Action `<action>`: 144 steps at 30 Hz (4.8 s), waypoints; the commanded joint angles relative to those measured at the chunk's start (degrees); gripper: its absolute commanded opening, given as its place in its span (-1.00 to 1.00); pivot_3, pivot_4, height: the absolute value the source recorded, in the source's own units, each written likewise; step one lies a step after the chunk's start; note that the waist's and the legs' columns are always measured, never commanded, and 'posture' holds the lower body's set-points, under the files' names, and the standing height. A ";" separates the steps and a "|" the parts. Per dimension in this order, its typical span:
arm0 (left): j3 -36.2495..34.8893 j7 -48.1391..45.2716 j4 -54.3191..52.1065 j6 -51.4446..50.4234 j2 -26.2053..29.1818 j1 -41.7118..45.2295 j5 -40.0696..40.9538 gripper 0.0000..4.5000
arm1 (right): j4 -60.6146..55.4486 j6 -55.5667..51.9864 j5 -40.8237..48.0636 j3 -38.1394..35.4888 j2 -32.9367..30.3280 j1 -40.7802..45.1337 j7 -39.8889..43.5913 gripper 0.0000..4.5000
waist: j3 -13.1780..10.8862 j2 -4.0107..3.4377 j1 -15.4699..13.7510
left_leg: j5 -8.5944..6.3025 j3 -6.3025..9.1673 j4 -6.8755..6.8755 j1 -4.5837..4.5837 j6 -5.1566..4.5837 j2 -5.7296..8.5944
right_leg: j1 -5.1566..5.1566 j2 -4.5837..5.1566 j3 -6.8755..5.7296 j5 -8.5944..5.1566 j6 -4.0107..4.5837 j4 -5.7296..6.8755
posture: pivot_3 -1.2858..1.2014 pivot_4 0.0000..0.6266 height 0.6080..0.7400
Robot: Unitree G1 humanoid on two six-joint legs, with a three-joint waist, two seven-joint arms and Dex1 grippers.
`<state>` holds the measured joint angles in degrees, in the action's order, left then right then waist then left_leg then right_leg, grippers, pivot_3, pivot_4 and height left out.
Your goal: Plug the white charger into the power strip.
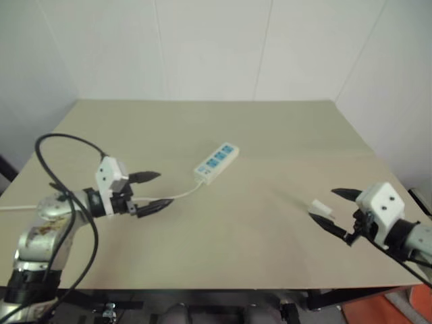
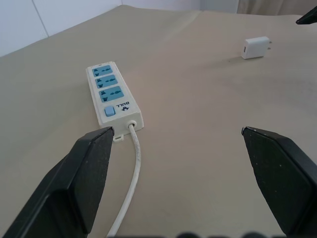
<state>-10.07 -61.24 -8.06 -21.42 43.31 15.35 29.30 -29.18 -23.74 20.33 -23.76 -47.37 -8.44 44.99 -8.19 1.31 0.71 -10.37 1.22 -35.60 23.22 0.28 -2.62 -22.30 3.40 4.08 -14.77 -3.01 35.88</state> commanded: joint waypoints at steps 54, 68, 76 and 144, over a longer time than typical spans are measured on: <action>5.49 -6.88 5.96 0.38 -2.12 9.28 0.19 0.99 | -17.10 0.82 -3.50 -9.31 6.76 -16.65 -6.09 1.00 | 0.00 0.01 0.00 | 0.00 0.01 -0.05 0.01 0.00 -0.01 | 0.02 -0.01 -0.01 -0.02 0.01 0.01 | 0.03 -0.52 1.00; 7.26 5.30 23.26 7.74 -10.23 25.61 -10.17 0.99 | -11.77 0.80 -2.33 -3.84 6.57 -4.77 -7.48 1.00 | 0.01 0.13 -0.02 | -0.01 0.05 -0.12 0.07 -0.02 0.06 | 0.06 -0.01 -0.02 0.04 -0.05 -0.03 | 0.03 -0.52 1.00; 9.53 21.75 27.84 6.79 -21.34 28.30 -16.71 0.99 | -5.28 -0.11 -4.18 5.10 4.79 7.51 -7.76 1.00 | -0.01 0.17 -0.16 | -0.04 0.09 -0.26 0.03 -0.04 0.10 | 0.14 0.00 -0.03 0.05 -0.15 0.04 | 0.03 -0.52 1.00; 16.14 -16.85 52.24 32.84 -26.28 30.54 -23.71 0.47 | -4.86 -0.22 -2.98 8.79 3.20 10.33 -5.20 1.00 | -0.02 0.18 -0.37 | -0.03 0.15 -0.19 0.21 -0.02 0.20 | 0.01 0.03 -0.03 0.28 0.12 0.02 | 0.03 -0.52 1.00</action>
<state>4.87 -74.30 48.77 9.92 16.04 46.70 4.58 -32.16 -24.23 16.91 -12.36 -43.23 1.82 39.80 -8.21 1.49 0.34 -10.40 1.36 -35.79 23.43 0.26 -2.41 -22.29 3.44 4.05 -14.49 -2.88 35.90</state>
